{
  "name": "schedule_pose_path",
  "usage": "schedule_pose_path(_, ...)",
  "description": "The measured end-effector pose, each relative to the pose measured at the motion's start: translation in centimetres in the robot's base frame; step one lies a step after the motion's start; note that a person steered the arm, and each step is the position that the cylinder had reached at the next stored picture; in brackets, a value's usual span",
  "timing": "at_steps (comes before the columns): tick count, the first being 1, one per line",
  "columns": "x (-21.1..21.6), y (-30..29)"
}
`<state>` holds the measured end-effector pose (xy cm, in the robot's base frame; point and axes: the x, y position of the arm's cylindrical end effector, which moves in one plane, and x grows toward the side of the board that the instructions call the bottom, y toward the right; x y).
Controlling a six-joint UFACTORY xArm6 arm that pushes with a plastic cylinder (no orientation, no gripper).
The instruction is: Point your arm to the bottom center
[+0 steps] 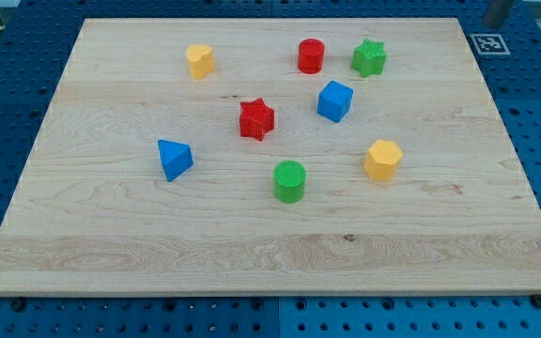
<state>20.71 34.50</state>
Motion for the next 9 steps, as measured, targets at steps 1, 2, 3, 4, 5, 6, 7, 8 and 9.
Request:
schedule_pose_path(1,0.04,0.00)
schedule_pose_path(2,0.04,0.00)
schedule_pose_path(3,0.79,0.00)
schedule_pose_path(4,1.00,0.04)
schedule_pose_path(5,0.86,0.04)
schedule_pose_path(6,0.53,0.04)
schedule_pose_path(7,0.59,0.04)
schedule_pose_path(8,0.60,0.04)
schedule_pose_path(9,0.60,0.04)
